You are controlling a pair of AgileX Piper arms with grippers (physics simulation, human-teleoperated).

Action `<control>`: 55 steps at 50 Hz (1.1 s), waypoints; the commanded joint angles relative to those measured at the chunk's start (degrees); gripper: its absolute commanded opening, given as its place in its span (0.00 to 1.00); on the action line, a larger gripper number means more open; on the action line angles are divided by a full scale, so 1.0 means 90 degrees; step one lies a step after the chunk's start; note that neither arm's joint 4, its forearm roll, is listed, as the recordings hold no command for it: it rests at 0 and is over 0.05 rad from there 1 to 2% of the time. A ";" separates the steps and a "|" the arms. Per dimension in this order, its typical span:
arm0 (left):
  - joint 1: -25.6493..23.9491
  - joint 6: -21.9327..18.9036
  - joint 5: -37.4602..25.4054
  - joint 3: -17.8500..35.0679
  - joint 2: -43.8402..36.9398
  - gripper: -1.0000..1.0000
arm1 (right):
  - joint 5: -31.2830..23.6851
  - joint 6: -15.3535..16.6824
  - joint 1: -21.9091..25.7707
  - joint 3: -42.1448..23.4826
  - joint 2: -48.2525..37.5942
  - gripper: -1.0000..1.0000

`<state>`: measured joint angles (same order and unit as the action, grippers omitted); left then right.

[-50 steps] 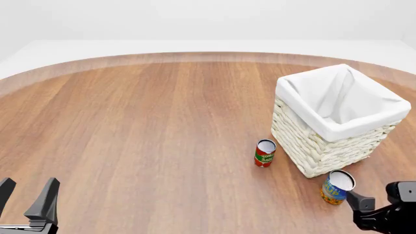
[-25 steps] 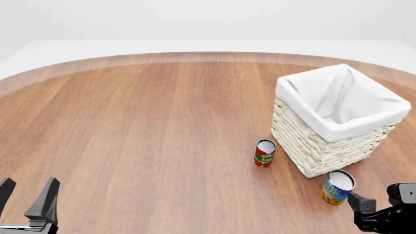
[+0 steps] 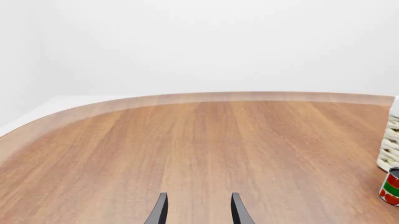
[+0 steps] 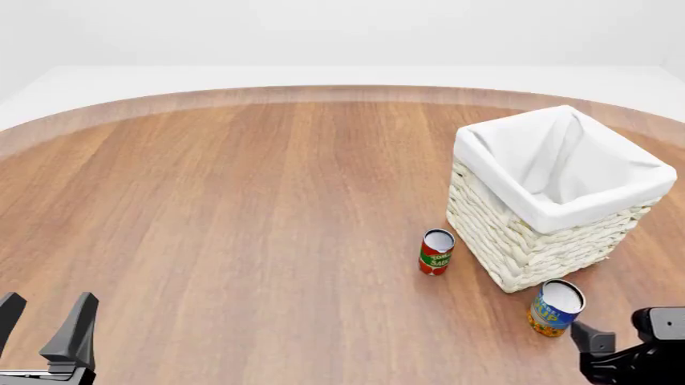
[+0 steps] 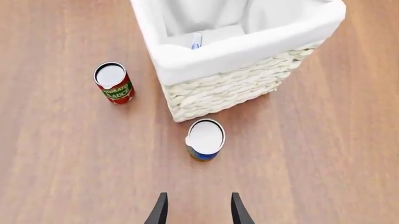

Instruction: Pick up the alphabet soup and the cream cheese box, and put them in the basket.

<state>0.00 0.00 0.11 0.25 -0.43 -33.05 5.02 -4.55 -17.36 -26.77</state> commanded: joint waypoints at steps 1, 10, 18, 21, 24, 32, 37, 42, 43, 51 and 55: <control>0.0000 0.0000 0.0000 0.0000 0.0000 1.00 | 0.0308 0.0075 -0.0046 0.0220 -0.0124 1.00; 0.0000 0.0000 0.0000 0.0000 0.0000 1.00 | 0.0493 0.0084 -0.0062 0.0330 -0.0240 1.00; 0.0000 0.0000 0.0000 0.0000 0.0000 1.00 | 0.0619 0.0067 -0.0080 0.0454 -0.0294 1.00; 0.0000 0.0000 0.0000 0.0000 0.0000 1.00 | 0.0712 0.0081 -0.0067 0.0554 -0.0344 1.00; 0.0000 0.0000 0.0000 0.0000 0.0000 1.00 | 0.0845 0.0091 -0.0076 0.0630 -0.0433 1.00; 0.0000 0.0000 0.0000 0.0000 0.0000 1.00 | 0.1071 0.0090 -0.0077 0.0747 -0.0600 1.00; 0.0000 0.0000 0.0000 0.0000 0.0000 1.00 | 0.1219 0.0086 -0.0050 0.0844 -0.0693 1.00; 0.0000 0.0000 0.0000 0.0000 0.0000 1.00 | 0.1429 0.0073 -0.0057 0.0933 -0.0841 1.00; 0.0000 0.0000 0.0000 0.0000 0.0000 1.00 | 0.1454 0.0072 -0.0052 0.0950 -0.0851 1.00; 0.0000 0.0000 0.0000 0.0000 0.0000 1.00 | 0.1773 0.0066 -0.0055 0.1035 -0.1103 1.00; 0.0000 0.0000 0.0000 0.0000 0.0000 1.00 | 0.1875 0.0057 -0.0045 0.1077 -0.1185 1.00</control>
<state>0.00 0.00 0.11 0.25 -0.43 -19.50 5.65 -5.01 -9.03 -35.08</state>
